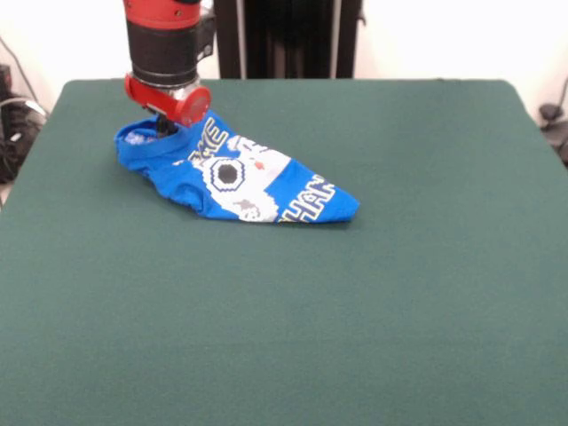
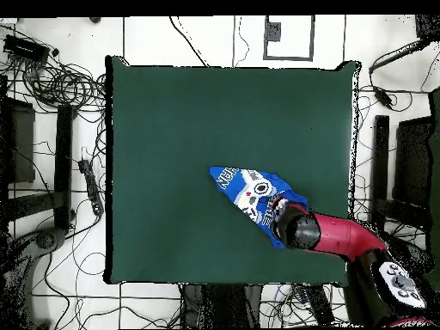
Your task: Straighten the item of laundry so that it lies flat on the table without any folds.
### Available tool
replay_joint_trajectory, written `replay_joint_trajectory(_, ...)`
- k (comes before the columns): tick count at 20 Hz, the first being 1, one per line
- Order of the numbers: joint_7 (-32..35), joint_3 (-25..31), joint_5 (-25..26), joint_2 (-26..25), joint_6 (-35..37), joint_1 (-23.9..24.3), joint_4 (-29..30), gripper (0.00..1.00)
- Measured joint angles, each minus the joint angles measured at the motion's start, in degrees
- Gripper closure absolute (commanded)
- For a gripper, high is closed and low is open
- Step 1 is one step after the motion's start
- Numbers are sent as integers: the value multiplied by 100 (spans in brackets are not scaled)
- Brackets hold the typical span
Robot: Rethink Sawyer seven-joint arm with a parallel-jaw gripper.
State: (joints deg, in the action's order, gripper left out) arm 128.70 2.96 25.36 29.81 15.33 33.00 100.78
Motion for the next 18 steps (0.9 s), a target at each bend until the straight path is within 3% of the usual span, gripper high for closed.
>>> replay_joint_trajectory(7, 0, 289, 160, 73, 70, 647, 44, 100)
replay_joint_trajectory(10, 0, 278, 195, 27, 70, 663, 18, 100)
replay_joint_trajectory(18, 0, 36, 103, -255, 70, -220, -115, 100)
